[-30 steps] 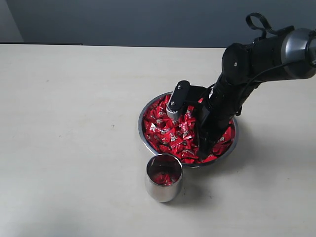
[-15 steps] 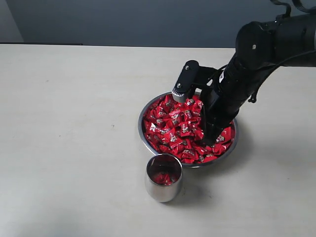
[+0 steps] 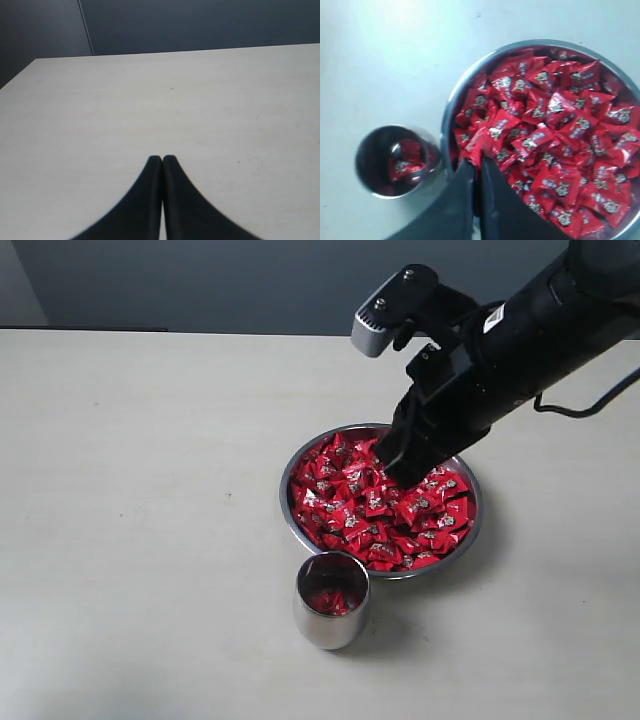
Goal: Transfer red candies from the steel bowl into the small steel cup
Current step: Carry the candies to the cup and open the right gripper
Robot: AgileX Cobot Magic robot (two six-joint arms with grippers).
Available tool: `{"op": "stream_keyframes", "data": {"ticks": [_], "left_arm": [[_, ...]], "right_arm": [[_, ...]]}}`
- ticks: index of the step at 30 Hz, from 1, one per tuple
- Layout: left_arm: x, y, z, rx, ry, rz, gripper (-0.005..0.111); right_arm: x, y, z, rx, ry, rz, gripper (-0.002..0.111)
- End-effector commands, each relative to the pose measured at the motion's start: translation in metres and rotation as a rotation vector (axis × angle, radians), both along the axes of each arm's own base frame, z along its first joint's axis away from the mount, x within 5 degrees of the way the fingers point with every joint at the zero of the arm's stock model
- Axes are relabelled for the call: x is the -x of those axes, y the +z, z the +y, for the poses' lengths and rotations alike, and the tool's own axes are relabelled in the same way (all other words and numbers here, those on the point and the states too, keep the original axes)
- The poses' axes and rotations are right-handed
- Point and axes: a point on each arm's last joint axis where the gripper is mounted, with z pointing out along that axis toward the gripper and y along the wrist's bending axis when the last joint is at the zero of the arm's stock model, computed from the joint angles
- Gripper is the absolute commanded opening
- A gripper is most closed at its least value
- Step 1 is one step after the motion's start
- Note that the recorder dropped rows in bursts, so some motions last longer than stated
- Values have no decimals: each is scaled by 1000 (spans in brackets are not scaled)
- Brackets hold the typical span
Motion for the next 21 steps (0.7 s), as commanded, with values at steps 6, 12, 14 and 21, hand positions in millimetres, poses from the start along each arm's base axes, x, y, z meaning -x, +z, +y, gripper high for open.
{"op": "stream_keyframes", "data": {"ticks": [6,12,14,21], "left_arm": [[0,-1,0,-2,-6,-8,0],[0,-1,0,-2,-6,-8,0],[0,-1,0,-2,-6,-8,0],[0,-1,0,-2,-6,-8,0]], "right_arm": [[37,-1,32,6,154,60,-1],[43,-31,50,89,183,161,-1],[43,-36,50,111,184,183,-1],[45,-37,47,150,150,231,-1]]}}
